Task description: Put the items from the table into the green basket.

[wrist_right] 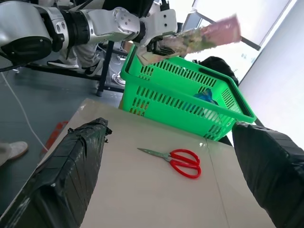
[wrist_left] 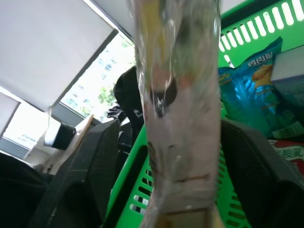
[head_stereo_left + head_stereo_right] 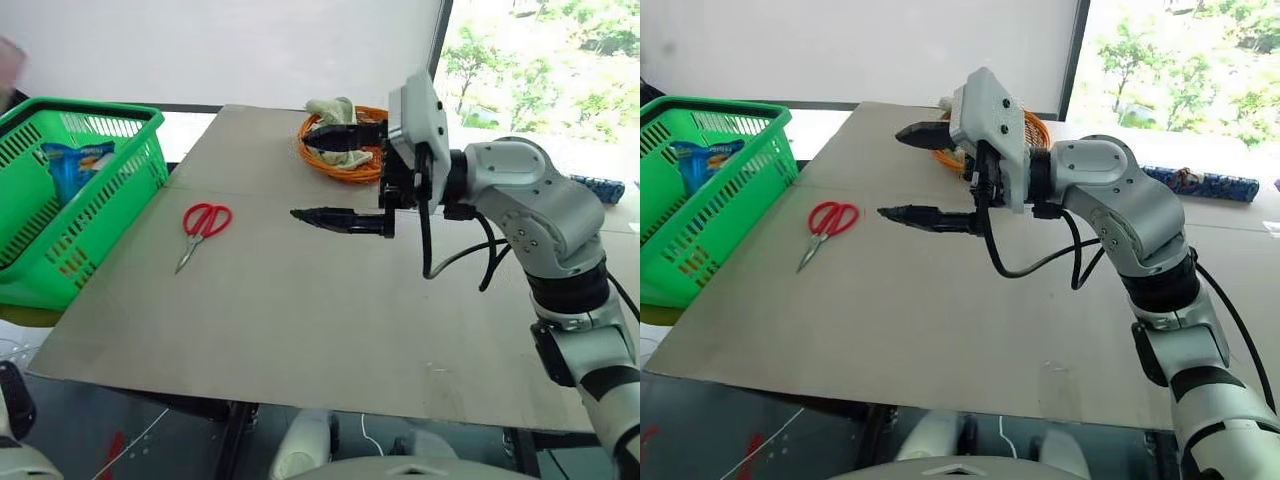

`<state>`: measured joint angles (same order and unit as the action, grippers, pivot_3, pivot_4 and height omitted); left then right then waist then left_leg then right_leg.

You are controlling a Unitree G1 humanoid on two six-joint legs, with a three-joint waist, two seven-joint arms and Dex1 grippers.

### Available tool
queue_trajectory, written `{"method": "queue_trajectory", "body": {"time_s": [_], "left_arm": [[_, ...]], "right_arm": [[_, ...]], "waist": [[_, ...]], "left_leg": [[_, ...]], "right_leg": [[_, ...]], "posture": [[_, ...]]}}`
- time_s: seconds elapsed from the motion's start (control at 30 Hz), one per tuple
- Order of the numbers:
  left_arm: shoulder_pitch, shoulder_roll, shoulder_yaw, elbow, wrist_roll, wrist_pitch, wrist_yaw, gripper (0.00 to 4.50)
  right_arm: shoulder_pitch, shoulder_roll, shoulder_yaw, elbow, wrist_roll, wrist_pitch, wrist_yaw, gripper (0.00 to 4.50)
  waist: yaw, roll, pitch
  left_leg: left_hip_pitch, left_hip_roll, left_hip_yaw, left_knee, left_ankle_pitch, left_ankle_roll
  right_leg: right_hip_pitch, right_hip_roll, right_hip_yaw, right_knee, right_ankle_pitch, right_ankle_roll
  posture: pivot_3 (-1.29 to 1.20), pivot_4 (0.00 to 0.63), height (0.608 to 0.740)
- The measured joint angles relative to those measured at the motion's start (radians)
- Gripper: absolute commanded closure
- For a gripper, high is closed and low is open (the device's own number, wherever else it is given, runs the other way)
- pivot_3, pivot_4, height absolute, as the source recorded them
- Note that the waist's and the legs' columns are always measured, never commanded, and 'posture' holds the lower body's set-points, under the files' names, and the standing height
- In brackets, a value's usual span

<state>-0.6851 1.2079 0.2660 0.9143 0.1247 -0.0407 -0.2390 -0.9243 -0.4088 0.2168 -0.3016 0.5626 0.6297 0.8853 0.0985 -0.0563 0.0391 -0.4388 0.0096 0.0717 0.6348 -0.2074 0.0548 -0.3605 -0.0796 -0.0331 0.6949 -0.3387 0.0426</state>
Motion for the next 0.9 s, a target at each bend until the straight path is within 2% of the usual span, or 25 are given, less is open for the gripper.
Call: {"method": "queue_trajectory", "body": {"time_s": [0.13, 0.23, 0.43, 0.47, 0.57, 0.73, 0.9], "left_arm": [[-0.006, -0.054, 0.046, -0.123, -0.063, -0.046, 0.006, 0.21], [0.026, -0.154, 0.083, -0.269, -0.136, -0.023, -0.004, 0.21], [0.134, -0.355, 0.080, -0.571, -0.254, 0.107, -0.050, 0.21], [0.148, -0.417, 0.072, -0.652, -0.297, 0.156, -0.064, 0.21], [0.198, -0.522, 0.021, -0.805, -0.371, 0.280, -0.089, 0.21], [0.311, -0.633, -0.063, -1.042, -0.504, 0.472, -0.151, 0.21], [0.458, -0.656, -0.059, -1.225, -0.617, 0.603, -0.178, 0.21]], "right_arm": [[0.017, -0.001, -0.011, -0.016, -0.001, 0.007, -0.023, 0.00], [0.024, -0.001, -0.022, -0.020, -0.005, 0.016, -0.047, 0.00], [0.064, -0.023, -0.046, -0.043, -0.008, 0.024, -0.081, 0.00], [0.081, -0.034, -0.061, -0.050, -0.009, 0.027, -0.091, 0.00], [0.120, -0.061, -0.080, -0.068, -0.027, 0.027, -0.117, 0.00], [0.270, -0.127, -0.109, -0.081, -0.081, 0.023, -0.170, 0.00], [0.487, -0.245, -0.174, -0.085, -0.137, 0.021, -0.186, 0.00]], "waist": [[-0.004, 0.001, 0.000], [-0.007, 0.001, -0.001], [-0.020, 0.001, -0.001], [-0.020, 0.000, -0.001], [-0.034, 0.000, -0.001], [-0.072, 0.001, -0.001], [-0.096, 0.007, 0.000]], "left_leg": [[0.000, 0.000, 0.001, 0.000, 0.000, 0.000], [0.001, 0.000, 0.001, 0.000, 0.000, 0.000], [0.000, 0.000, 0.002, 0.001, 0.003, 0.004], [0.000, 0.000, 0.002, 0.002, 0.003, 0.004], [0.000, 0.000, 0.002, 0.002, 0.003, 0.004], [0.001, 0.000, 0.002, 0.002, 0.003, 0.004], [0.007, 0.001, 0.002, 0.002, 0.003, 0.005]], "right_leg": [[0.000, -0.001, 0.000, 0.000, 0.000, 0.000], [0.000, -0.002, 0.000, 0.001, 0.000, 0.000], [0.000, -0.002, 0.000, 0.001, 0.000, 0.000], [0.001, -0.002, 0.000, 0.001, 0.000, 0.000], [0.001, -0.001, 0.000, 0.002, 0.000, 0.000], [0.002, -0.001, 0.002, 0.002, 0.000, 0.000], [0.010, 0.000, 0.002, -0.001, 0.000, 0.000]], "posture": [[0.17, 0.000, 0.740], [0.17, 0.000, 0.740], [0.11, 0.000, 0.740], [0.11, 0.000, 0.740], [0.08, 0.000, 0.740], [0.04, 0.000, 0.740], [-0.01, 0.014, 0.740]]}}
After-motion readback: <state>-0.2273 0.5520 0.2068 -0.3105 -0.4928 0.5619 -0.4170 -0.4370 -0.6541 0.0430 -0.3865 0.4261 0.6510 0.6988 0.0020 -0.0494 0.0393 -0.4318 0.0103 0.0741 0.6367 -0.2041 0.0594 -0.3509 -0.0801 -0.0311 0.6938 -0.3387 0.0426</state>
